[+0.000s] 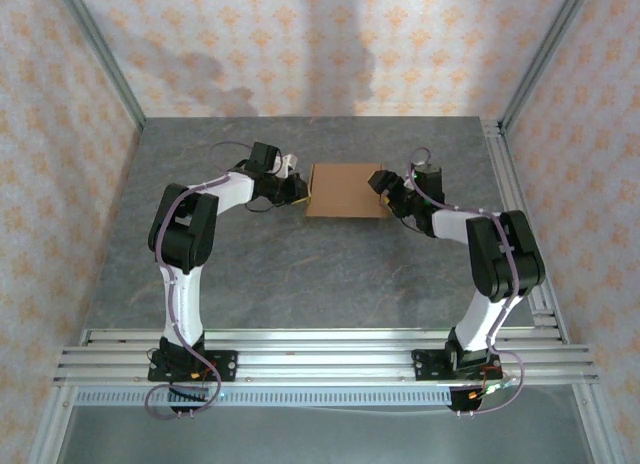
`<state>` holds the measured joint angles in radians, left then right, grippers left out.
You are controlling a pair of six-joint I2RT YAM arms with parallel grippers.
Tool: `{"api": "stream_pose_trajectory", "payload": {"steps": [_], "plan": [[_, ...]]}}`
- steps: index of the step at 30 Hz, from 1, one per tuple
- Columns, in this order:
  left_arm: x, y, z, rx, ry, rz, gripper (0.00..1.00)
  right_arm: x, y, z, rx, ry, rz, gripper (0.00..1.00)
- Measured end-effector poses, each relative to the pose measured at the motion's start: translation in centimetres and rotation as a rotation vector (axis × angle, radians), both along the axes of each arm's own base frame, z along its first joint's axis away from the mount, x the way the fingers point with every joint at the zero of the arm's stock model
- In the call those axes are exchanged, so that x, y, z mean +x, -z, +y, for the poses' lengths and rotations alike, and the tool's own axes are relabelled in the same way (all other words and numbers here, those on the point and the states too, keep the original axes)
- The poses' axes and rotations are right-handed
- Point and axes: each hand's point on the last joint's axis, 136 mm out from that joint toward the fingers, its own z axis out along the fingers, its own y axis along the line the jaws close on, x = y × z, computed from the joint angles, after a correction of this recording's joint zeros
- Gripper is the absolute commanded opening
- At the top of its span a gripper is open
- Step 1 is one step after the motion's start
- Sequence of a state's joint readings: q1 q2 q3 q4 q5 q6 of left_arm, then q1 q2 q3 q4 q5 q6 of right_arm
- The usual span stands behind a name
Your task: Fold the paper box
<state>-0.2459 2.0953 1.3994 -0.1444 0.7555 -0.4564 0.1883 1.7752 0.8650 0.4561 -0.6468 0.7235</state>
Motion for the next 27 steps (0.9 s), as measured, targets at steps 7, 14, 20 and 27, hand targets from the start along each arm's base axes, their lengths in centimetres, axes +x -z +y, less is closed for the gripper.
{"api": "stream_pose_trajectory", "payload": {"steps": [7,14,20,27], "plan": [[0.2,0.1,0.3,-0.005,-0.005,0.003,0.09,0.4,1.1,-0.8,-0.034,0.039,0.028,0.82],[0.2,0.5,0.6,-0.020,-0.004,0.013,0.08,0.2,1.6,-1.2,-0.050,0.053,0.047,0.82],[0.4,0.5,0.7,-0.027,-0.002,0.015,0.08,0.8,0.6,0.0,0.042,0.025,0.021,0.74],[0.7,0.6,0.6,-0.030,0.000,0.014,0.11,1.3,-0.5,0.8,0.120,0.012,0.002,0.53]]}}
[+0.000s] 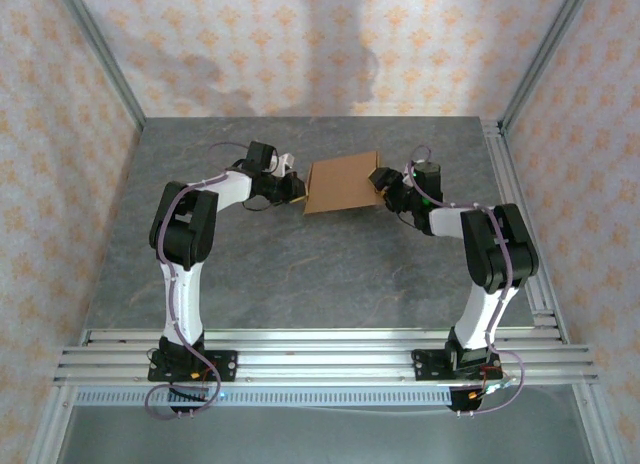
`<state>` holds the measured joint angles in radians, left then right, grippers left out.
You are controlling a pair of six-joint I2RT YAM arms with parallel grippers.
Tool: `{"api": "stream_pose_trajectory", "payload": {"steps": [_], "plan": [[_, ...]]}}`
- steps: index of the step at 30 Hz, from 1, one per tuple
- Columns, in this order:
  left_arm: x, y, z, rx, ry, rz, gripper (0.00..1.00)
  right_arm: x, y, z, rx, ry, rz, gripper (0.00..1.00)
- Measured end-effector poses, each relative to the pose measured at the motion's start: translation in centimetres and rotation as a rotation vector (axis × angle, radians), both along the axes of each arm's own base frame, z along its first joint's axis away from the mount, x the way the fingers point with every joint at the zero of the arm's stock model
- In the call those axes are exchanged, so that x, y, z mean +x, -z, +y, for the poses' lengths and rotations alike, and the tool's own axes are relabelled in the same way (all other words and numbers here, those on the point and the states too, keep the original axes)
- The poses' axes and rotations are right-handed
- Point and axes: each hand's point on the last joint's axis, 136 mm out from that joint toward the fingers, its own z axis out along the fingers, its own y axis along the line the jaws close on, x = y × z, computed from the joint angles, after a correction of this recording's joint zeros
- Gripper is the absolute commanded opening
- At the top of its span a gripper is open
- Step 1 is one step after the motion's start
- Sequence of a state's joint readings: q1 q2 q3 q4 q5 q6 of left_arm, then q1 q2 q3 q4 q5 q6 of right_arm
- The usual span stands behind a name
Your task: Fold the paper box
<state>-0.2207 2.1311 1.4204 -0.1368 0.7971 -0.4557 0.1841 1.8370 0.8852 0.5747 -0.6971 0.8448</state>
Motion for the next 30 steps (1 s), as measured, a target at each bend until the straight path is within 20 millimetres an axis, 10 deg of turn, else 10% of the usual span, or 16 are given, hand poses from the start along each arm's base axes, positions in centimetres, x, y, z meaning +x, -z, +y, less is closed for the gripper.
{"api": "stream_pose_trajectory", "payload": {"steps": [17,21,30], "plan": [[-0.8,0.3,1.6,0.072,-0.062,0.000,0.72,-0.2,-1.6,0.2,0.035,-0.004,-0.014,0.36],[-1.5,-1.9,2.7,0.108,-0.081,-0.079,0.92,-0.2,-3.0,0.2,0.039,-0.001,-0.043,0.37],[-4.0,-10.6,2.5,0.300,-0.032,-0.517,0.99,-0.4,-5.8,0.0,0.046,0.004,-0.099,0.37]]}}
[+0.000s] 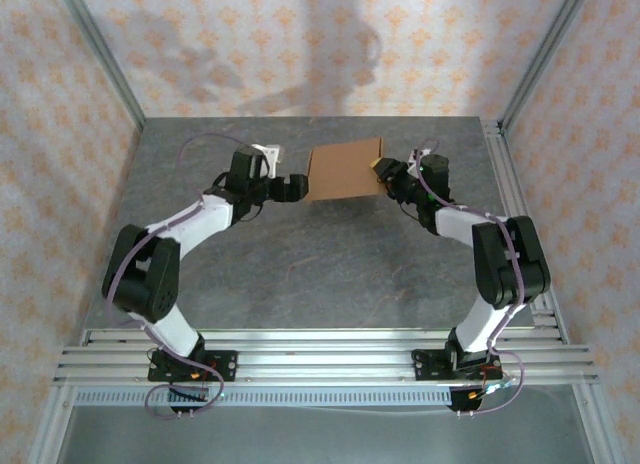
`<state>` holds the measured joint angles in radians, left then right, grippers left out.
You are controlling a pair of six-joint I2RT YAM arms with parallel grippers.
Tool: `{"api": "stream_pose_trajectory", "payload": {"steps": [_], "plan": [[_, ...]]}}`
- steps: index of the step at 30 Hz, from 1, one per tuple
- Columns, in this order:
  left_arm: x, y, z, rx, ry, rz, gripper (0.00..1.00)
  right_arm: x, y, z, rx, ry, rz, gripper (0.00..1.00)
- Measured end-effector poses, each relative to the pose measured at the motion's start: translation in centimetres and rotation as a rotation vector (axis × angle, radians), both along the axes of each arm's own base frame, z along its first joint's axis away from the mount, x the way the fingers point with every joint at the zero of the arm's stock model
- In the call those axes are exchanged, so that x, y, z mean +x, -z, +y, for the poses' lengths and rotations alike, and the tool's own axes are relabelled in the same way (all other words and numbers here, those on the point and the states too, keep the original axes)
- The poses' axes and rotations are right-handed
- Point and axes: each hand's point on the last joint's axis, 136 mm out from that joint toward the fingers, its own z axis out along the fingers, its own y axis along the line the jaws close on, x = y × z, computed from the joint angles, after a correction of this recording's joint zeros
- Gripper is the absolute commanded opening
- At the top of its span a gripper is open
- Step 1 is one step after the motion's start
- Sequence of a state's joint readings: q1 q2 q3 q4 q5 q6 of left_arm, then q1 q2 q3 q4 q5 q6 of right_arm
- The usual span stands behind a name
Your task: Fold the paper box
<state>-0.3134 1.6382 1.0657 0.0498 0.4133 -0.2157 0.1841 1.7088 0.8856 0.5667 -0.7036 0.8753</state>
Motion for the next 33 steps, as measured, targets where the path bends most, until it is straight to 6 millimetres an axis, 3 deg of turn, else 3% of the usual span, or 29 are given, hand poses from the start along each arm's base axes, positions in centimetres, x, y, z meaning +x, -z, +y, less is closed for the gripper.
{"api": "stream_pose_trajectory", "payload": {"steps": [4,10,14,19,24,33], "plan": [[-1.8,-2.5,-2.2,0.150,0.108,-0.212,1.00,-0.1,-0.6,0.0,0.002,0.000,-0.012,0.37],[-4.6,-1.3,-5.1,0.453,0.264,-0.422,1.00,-0.4,-1.8,-0.1,0.010,0.001,-0.033,0.37],[-5.2,-0.5,-6.3,0.648,0.325,-0.553,0.99,-0.6,-1.9,-0.2,0.018,0.006,-0.031,0.36],[-4.2,-0.3,-6.8,0.840,0.305,-0.667,0.96,-0.7,-2.1,-0.2,0.024,0.007,-0.029,0.36],[-2.3,-0.6,-6.0,0.978,0.207,-0.743,0.95,-1.0,-2.4,-0.3,0.040,0.012,-0.025,0.36],[-0.6,0.4,-5.7,1.103,0.141,-0.809,0.83,-1.2,-2.4,-0.2,0.084,0.023,0.003,0.36]]}}
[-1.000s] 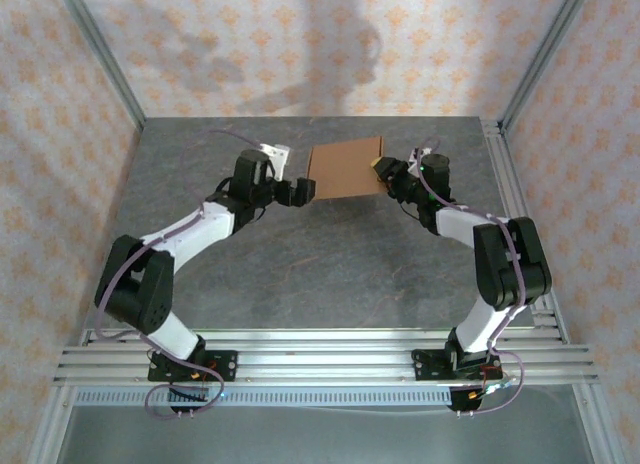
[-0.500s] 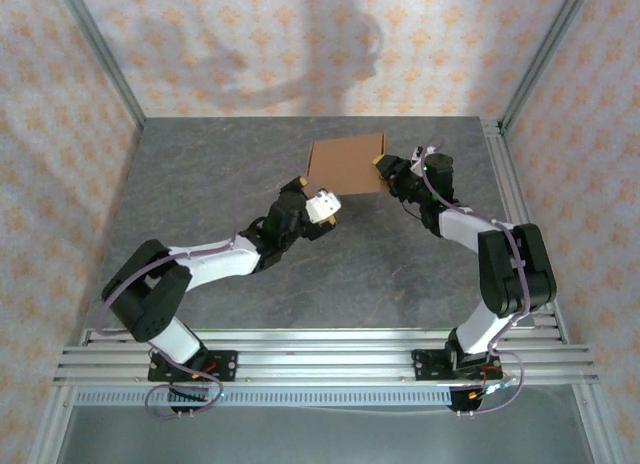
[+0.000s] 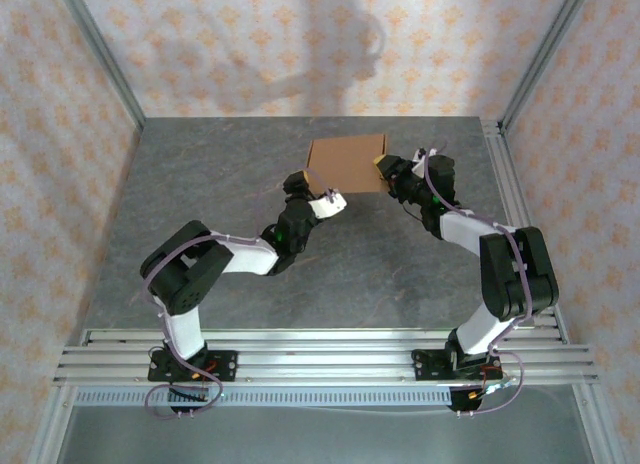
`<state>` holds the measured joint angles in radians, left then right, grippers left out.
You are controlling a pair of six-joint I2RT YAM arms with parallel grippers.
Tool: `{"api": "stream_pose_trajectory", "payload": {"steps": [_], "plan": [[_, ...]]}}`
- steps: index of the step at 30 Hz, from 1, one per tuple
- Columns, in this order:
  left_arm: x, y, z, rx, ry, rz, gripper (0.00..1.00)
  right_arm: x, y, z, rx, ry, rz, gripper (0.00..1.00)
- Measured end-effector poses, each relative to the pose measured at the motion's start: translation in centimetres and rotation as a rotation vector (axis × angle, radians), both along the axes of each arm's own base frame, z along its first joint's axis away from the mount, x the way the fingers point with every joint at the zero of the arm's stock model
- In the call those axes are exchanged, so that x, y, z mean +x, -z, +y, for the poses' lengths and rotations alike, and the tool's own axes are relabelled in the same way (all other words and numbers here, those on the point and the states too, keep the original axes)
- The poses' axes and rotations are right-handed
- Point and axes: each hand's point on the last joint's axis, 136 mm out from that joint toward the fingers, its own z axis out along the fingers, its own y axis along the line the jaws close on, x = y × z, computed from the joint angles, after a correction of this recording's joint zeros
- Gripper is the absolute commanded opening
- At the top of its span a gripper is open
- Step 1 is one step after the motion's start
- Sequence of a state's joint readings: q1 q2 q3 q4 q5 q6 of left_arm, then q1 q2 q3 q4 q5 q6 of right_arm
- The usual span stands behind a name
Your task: Fold the paper box
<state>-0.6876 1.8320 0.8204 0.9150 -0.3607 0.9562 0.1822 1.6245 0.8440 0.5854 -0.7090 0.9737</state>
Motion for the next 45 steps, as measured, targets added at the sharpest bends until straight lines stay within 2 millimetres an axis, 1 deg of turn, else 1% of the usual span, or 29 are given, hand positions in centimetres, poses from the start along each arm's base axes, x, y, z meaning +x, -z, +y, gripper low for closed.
{"api": "stream_pose_trajectory", "payload": {"steps": [4,8,13,15,21,25,29,32,33,34,35,37,41,44,45], "plan": [[0.4,0.1,-0.3,0.010,0.000,-0.023,0.76,-0.2,0.0,0.1,0.015,-0.002,0.008,0.35],[0.8,-0.7,-0.4,0.008,-0.009,-0.049,0.71,-0.2,-0.3,0.1,0.032,0.002,0.005,0.35],[1.1,-1.4,-0.6,-0.007,-0.011,-0.068,0.62,-0.1,-0.9,0.0,0.059,0.009,-0.009,0.35],[1.1,-1.4,-0.6,-0.009,-0.012,-0.069,0.59,0.0,-1.0,0.0,0.066,0.012,-0.009,0.35],[1.2,-1.2,-0.6,0.001,-0.011,-0.064,0.45,0.0,-1.1,-0.1,0.071,0.014,-0.015,0.35],[1.1,-1.0,-0.8,0.008,-0.005,-0.059,0.37,0.0,-1.2,-0.1,0.071,0.015,-0.021,0.36],[1.0,-0.8,-0.8,0.014,-0.003,-0.049,0.37,0.0,-1.2,-0.2,0.068,0.017,-0.022,0.40],[0.9,-0.7,-0.8,0.015,-0.004,-0.038,0.37,0.0,-1.1,-0.2,0.064,0.016,-0.019,0.40],[0.9,-0.7,-0.8,0.015,-0.004,-0.036,0.39,0.0,-1.0,-0.2,0.064,0.016,-0.016,0.40],[0.9,-0.7,-0.7,0.016,-0.004,-0.032,0.46,0.0,-1.0,-0.2,0.063,0.016,-0.013,0.39],[0.8,-0.8,-0.7,0.016,-0.004,-0.030,0.55,-0.1,-1.0,-0.2,0.063,0.016,-0.010,0.38],[0.8,-0.9,-0.7,0.013,-0.003,-0.030,0.67,-0.1,-0.9,-0.2,0.062,0.016,-0.004,0.37],[0.8,-0.9,-0.7,0.004,-0.005,-0.028,0.77,-0.2,-1.3,-0.2,0.068,0.016,-0.007,0.37],[0.8,-1.0,-0.7,0.010,-0.005,-0.035,0.81,-0.4,-1.7,-0.2,0.074,0.014,-0.012,0.36],[0.8,-1.1,-0.7,0.013,-0.004,-0.038,0.84,-0.4,-1.8,-0.2,0.074,0.013,-0.013,0.36]]}}
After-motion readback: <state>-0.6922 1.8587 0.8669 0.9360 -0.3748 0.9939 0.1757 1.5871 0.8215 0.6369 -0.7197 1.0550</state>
